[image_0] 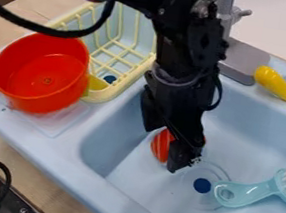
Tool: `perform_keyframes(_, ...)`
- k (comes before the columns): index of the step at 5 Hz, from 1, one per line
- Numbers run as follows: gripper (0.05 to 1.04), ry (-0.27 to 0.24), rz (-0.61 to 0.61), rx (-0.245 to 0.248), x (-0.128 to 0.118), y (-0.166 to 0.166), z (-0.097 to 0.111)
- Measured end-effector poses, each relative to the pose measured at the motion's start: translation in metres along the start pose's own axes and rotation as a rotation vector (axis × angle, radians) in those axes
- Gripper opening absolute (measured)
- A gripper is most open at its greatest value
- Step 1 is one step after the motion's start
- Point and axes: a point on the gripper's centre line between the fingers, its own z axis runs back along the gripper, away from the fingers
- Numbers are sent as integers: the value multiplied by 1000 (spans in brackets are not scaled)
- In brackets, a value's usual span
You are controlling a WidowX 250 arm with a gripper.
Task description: Put the salmon in the sink
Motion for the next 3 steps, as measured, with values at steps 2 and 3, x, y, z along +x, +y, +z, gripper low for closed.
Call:
perform_keyframes(2,1000,-9,-38,7,12,5,22)
perform_keyframes(3,1000,-30,-66,5,12,4,32)
